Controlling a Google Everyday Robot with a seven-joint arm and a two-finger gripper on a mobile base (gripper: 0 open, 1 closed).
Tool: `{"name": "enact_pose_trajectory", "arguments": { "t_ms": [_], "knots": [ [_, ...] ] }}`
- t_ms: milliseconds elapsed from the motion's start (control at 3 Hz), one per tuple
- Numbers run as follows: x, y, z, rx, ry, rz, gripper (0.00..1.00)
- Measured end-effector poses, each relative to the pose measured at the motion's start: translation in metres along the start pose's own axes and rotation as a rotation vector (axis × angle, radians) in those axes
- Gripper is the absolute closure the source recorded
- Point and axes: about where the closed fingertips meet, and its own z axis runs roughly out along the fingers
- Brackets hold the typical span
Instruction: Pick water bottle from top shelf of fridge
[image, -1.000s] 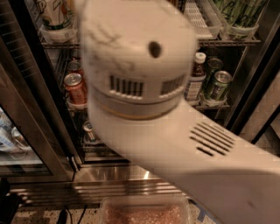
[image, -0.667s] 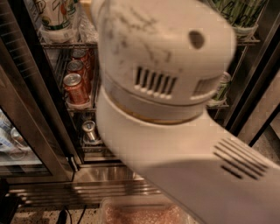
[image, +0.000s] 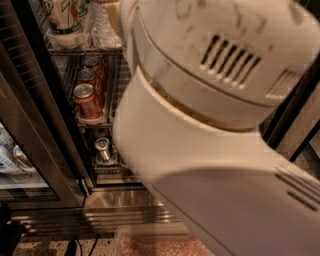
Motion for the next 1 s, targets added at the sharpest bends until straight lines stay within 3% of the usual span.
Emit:
{"name": "enact_pose_trajectory", "arguments": {
  "t_ms": [333,667,1000],
  "knots": [
    [-0.009,0.007,-0.001,-0.011,-0.004,-0.010,1.00],
    [0.004,-0.017,0.010,-0.044,0.050,0.065,1.00],
    [0.040,-0.060,0.027,-0.093,0.152,0.198,1.00]
  ]
}}
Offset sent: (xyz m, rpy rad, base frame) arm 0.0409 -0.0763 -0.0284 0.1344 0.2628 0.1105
